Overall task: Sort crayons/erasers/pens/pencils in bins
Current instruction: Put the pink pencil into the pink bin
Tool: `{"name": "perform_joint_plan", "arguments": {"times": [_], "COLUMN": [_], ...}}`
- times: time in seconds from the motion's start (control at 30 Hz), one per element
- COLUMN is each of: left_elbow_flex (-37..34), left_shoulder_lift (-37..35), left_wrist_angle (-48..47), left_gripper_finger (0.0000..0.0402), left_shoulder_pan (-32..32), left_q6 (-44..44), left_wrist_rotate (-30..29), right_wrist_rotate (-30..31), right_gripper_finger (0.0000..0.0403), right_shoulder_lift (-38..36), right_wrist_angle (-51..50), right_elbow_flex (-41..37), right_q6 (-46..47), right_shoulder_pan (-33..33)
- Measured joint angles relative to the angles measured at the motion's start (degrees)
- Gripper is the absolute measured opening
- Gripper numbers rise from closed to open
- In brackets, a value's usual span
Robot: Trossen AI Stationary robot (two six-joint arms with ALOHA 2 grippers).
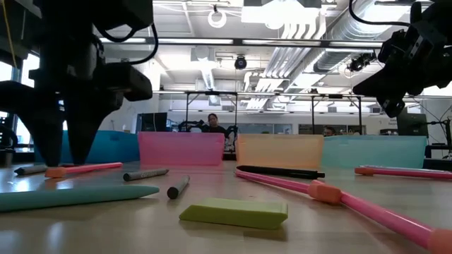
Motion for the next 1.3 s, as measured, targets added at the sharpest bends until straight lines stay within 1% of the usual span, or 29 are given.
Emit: {"name": "perform_joint_plan", "arguments": {"times": [0.43, 0.7, 1.0, 1.3], "left_elbow_flex": [0.22, 0.14, 0.04, 0.23], "left_shoulder_lift": [3.58, 3.7, 3.74, 3.75], "left_wrist_angle": [-0.11, -0.2, 0.36, 0.5], "left_gripper_finger": [0.0094, 0.0068, 0.004, 0.0025], "left_shoulder_pan": [-2.67, -2.8, -2.9, -4.08], "left_q6": [-0.83, -0.96, -0.81, -0.72], "left_wrist_rotate": [-0.56, -2.46, -2.9, -3.72], "right_wrist_rotate": [0.0, 0.01, 0.01, 0.01], "right_gripper_finger": [0.0, 0.0, 0.0, 0.0], "right_shoulder_lift": [0.34, 0.34, 0.34, 0.34], "right_wrist_angle": [-0.07, -0.07, -0.07, 1.0], "right_elbow_flex": [0.01, 0.0, 0.02, 0.0], "right_q6": [0.0, 0.0, 0.0, 0.0], "right_shoulder_pan": [0.0, -0.01, -0.01, -0.01]}}
